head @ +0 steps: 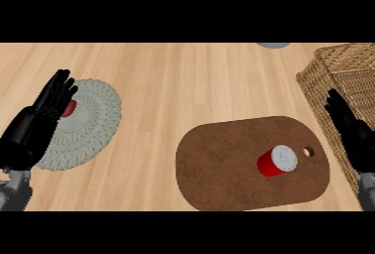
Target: Pick the can from the cutting board and place it in the basket
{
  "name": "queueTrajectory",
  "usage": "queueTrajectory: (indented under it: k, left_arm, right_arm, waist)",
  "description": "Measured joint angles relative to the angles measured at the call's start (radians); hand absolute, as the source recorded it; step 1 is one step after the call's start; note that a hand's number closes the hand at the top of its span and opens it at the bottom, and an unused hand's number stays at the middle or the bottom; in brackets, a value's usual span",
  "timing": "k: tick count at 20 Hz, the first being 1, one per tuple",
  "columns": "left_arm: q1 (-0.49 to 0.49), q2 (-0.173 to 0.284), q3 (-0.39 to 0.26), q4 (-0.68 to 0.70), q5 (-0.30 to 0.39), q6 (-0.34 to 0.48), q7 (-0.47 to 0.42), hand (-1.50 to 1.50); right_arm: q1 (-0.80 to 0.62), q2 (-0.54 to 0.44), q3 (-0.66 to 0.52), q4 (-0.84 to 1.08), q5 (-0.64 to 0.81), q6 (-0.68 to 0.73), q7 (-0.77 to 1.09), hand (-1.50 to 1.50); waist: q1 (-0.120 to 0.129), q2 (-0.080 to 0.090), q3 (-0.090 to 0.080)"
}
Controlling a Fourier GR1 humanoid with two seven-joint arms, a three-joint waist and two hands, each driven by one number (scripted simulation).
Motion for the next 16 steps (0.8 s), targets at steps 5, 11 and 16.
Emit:
queueTrajectory:
  k: [5,11,16]
  left_arm:
    - [0.01,-0.002,-0.01,0.078,-0.057,0.044,0.044,0.0]
    - [0.029,-0.024,-0.043,0.172,-0.093,0.083,0.111,0.0]
    - [-0.004,-0.056,-0.059,0.228,-0.127,0.113,0.145,0.0]
  right_arm:
    - [-0.032,0.094,-0.058,0.019,-0.166,0.132,-0.171,1.5]
    - [-0.07,0.244,-0.037,-0.152,-0.222,0.24,-0.498,-1.5]
    - [0.041,0.331,0.023,-0.331,-0.051,0.044,-0.551,-1.5]
  waist:
    - [-0.022,-0.002,-0.007]
    - [-0.052,-0.01,-0.01]
    - [-0.066,-0.014,-0.016]
